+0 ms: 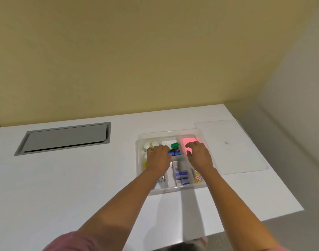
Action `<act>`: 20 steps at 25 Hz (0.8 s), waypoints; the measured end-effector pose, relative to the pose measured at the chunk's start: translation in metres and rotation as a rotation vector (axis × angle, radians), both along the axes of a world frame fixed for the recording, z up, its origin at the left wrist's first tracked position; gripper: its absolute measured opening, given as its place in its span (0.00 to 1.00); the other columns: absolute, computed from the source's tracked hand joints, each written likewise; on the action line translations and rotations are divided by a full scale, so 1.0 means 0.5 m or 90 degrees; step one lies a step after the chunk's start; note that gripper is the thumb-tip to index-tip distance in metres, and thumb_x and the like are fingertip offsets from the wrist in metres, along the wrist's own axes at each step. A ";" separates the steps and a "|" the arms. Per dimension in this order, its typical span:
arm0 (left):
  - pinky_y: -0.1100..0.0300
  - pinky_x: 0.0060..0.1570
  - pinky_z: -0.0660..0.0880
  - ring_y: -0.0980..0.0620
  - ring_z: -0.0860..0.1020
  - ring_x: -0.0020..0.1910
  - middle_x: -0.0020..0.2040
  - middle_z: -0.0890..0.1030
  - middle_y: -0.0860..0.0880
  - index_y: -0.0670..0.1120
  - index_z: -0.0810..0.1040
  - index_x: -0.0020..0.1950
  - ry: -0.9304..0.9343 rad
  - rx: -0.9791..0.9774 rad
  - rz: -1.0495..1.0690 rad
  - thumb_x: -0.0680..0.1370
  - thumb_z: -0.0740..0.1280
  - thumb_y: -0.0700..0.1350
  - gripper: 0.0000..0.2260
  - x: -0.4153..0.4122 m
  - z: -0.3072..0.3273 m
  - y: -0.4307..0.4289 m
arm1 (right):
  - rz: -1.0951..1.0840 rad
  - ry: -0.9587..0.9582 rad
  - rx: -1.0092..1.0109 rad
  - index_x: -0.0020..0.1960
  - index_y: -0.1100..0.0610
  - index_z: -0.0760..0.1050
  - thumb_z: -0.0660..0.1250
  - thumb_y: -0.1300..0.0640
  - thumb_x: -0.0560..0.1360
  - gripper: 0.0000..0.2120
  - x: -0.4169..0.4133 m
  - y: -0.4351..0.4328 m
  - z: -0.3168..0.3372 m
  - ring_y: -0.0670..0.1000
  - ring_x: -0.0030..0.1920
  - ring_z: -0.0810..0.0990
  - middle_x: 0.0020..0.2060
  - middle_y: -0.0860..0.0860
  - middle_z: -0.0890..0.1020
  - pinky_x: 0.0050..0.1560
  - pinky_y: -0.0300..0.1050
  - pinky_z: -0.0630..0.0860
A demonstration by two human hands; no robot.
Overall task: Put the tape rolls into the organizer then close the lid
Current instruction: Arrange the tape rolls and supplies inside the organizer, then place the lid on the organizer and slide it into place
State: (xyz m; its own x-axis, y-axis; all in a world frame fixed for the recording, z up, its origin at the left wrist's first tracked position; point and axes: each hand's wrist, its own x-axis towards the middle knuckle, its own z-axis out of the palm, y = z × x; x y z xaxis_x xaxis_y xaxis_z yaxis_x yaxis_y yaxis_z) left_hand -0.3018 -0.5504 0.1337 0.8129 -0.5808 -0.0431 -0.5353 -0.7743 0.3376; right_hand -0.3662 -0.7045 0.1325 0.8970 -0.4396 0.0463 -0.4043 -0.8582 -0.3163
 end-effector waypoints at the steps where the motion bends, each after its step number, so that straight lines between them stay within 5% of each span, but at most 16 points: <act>1: 0.52 0.65 0.62 0.47 0.72 0.64 0.64 0.76 0.48 0.47 0.72 0.65 0.000 -0.008 -0.005 0.82 0.56 0.47 0.14 0.001 0.003 -0.037 | -0.014 -0.002 -0.010 0.63 0.58 0.75 0.62 0.61 0.78 0.14 -0.004 -0.036 -0.001 0.58 0.58 0.76 0.59 0.57 0.79 0.54 0.50 0.74; 15: 0.52 0.70 0.65 0.46 0.68 0.70 0.71 0.68 0.43 0.40 0.65 0.71 0.228 -0.201 0.151 0.81 0.60 0.42 0.19 -0.043 -0.071 -0.570 | -0.204 0.146 0.121 0.70 0.64 0.66 0.64 0.62 0.78 0.22 -0.099 -0.648 -0.068 0.61 0.69 0.67 0.67 0.63 0.70 0.70 0.52 0.67; 20: 0.51 0.76 0.53 0.40 0.53 0.77 0.77 0.54 0.37 0.38 0.53 0.76 0.281 -0.053 0.330 0.81 0.58 0.49 0.28 -0.035 -0.126 -0.610 | -0.211 0.169 0.161 0.66 0.68 0.70 0.63 0.62 0.78 0.18 -0.078 -0.708 -0.103 0.62 0.65 0.72 0.64 0.64 0.73 0.66 0.53 0.70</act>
